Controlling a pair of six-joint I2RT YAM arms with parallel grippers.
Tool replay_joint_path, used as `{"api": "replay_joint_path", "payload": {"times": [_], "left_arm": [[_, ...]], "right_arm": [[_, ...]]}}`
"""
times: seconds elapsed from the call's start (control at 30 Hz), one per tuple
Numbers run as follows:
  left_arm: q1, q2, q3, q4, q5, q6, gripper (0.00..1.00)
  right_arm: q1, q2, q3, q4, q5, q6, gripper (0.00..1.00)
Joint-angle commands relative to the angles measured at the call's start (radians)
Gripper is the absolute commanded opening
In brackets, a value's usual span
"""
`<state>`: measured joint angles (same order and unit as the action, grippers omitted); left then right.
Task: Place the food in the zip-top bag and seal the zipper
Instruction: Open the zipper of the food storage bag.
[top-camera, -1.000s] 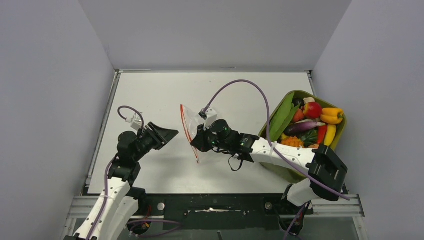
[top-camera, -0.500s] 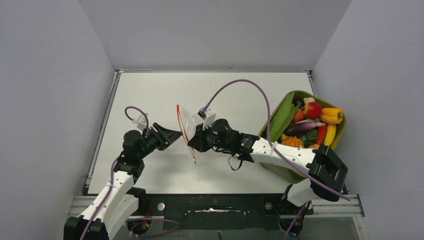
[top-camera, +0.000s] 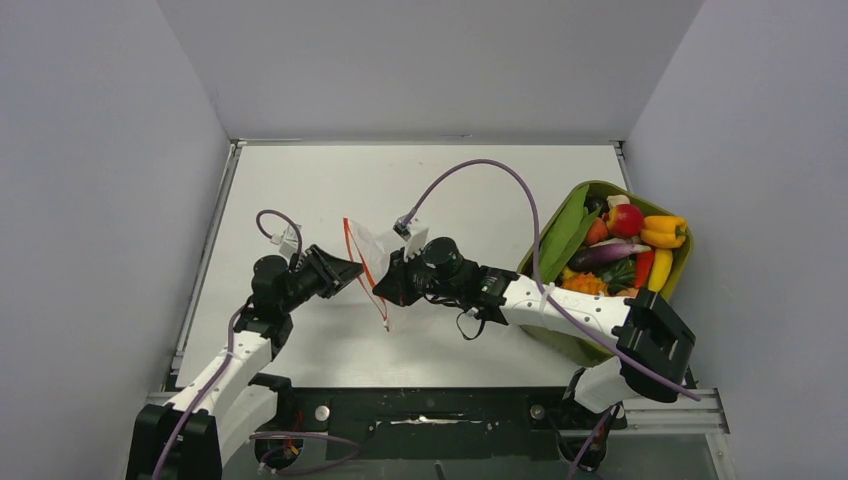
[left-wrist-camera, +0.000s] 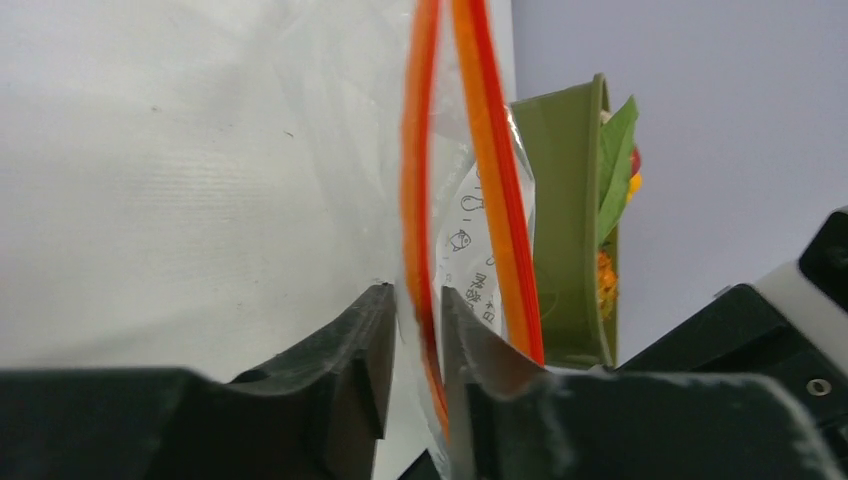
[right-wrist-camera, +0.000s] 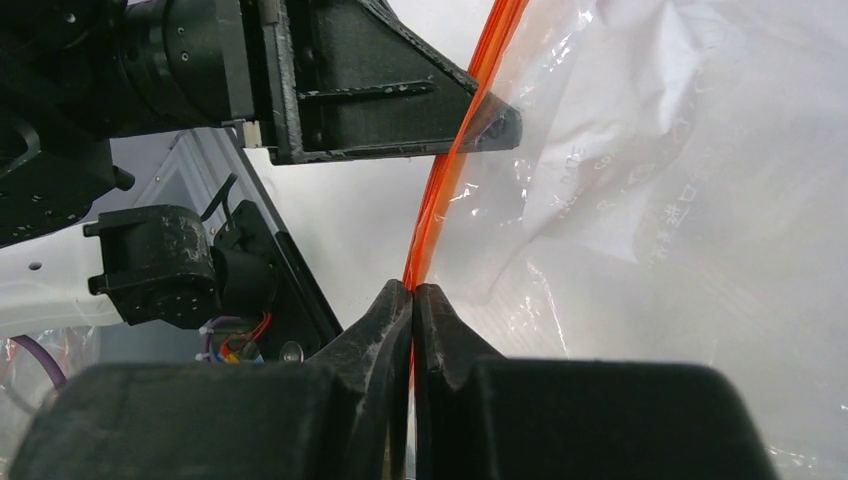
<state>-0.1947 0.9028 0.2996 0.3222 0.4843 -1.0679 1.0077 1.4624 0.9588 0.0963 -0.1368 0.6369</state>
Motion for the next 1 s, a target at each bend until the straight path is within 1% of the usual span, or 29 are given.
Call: {"api": "replay_joint_path", "payload": {"times": [0.0,0.03,0.07,0.17,0.23,0.3,0.4,0.53,0.6,0.63,0.77,0.83,0.9,0.97], "left_arm": [[-0.004,0.012,0.025,0.086,0.033,0.019,0.11],[-0.005,0.006,0.033,0.063,0.029,0.029,0.04],[-0.005,-0.005,0.043,0.031,0.023,0.042,0.00],[-0.002,-0.058,0.082,-0.096,-0.010,0.127,0.00],[-0.003,-0.103,0.122,-0.199,-0.093,0.179,0.00],[-0.003,-0.139,0.179,-0.305,-0.153,0.236,0.00],[-0.004,-0.162,0.254,-0.422,-0.214,0.312,0.00],[-0.004,-0.140,0.344,-0.524,-0.233,0.382,0.00],[-0.004,-0.123,0.384,-0.556,-0.227,0.420,0.00],[-0.005,-0.115,0.402,-0.568,-0.222,0.436,0.00],[-0.006,-0.092,0.453,-0.617,-0.217,0.505,0.00],[-0.008,-0.081,0.476,-0.637,-0.217,0.531,0.00],[-0.008,-0.075,0.492,-0.646,-0.207,0.543,0.00],[-0.009,-0.073,0.495,-0.630,-0.170,0.547,0.00]], "right_arm": [[-0.004,-0.008,0.044,0.035,0.008,-0.010,0.00],[-0.004,-0.011,0.054,-0.004,0.053,-0.010,0.00],[-0.005,-0.014,0.070,-0.062,0.125,-0.004,0.00],[-0.035,-0.040,0.090,-0.215,0.302,0.027,0.00],[-0.064,-0.075,0.068,-0.252,0.368,0.048,0.00],[-0.087,-0.115,0.041,-0.250,0.394,0.066,0.00],[-0.096,-0.152,0.012,-0.216,0.397,0.069,0.00],[-0.093,-0.135,0.022,-0.193,0.349,0.070,0.00],[-0.088,-0.115,0.038,-0.192,0.326,0.071,0.02],[-0.087,-0.109,0.045,-0.191,0.315,0.070,0.04],[-0.086,-0.091,0.079,-0.186,0.255,0.054,0.18],[-0.086,-0.090,0.104,-0.189,0.216,0.045,0.28],[-0.082,-0.085,0.138,-0.195,0.178,0.031,0.40],[-0.075,-0.075,0.180,-0.210,0.161,0.023,0.47]]}}
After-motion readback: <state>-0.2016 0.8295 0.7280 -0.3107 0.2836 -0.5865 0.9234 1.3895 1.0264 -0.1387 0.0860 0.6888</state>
